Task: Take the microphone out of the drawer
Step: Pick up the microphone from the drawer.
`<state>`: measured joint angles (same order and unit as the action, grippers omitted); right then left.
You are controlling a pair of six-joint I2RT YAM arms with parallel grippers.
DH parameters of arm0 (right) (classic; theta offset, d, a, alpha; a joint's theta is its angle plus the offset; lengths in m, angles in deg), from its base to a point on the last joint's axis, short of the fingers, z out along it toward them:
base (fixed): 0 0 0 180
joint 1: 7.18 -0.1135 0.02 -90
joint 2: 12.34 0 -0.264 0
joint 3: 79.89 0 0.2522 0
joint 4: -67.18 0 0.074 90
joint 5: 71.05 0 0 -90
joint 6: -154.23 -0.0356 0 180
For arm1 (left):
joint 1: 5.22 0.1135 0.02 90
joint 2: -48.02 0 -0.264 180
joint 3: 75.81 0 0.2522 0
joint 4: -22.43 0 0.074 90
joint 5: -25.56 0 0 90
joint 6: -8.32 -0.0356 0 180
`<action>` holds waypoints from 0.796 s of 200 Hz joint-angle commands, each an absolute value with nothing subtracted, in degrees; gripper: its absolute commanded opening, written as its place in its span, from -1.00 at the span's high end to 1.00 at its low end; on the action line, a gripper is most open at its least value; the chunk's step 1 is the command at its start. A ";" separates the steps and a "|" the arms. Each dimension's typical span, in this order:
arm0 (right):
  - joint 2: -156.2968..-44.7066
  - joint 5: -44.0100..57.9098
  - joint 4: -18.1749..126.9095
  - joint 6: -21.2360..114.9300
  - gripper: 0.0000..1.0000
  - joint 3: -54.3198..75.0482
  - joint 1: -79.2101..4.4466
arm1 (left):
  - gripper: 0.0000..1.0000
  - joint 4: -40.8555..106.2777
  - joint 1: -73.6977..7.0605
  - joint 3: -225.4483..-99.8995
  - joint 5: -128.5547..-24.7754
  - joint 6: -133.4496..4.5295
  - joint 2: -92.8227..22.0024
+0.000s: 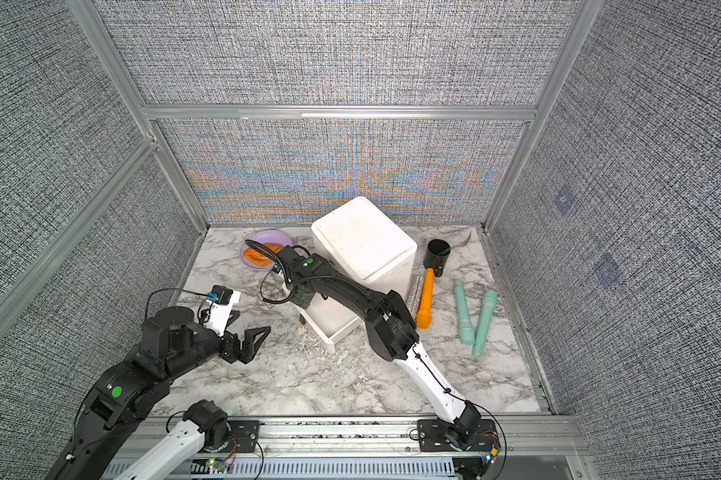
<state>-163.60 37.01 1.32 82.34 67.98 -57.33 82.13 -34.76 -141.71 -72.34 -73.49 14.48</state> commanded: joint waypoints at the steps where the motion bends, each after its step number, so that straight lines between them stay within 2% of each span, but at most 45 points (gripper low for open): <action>1: -165.44 37.47 -1.52 82.44 -0.91 68.08 -56.95 | -1.00 81.17 -34.66 -141.70 -72.77 -73.60 14.39; 62: -165.83 26.73 -2.23 80.25 -0.89 66.47 -55.39 | -1.00 81.04 -34.59 -141.60 -72.93 -73.58 14.53; 121: -168.18 26.06 -4.07 80.37 -0.86 68.08 -54.73 | -1.00 81.08 -34.61 -141.60 -73.05 -73.57 14.52; 159: -169.58 26.36 -5.56 80.21 -0.67 68.75 -54.73 | -1.00 81.04 -34.59 -141.60 -73.05 -73.59 14.52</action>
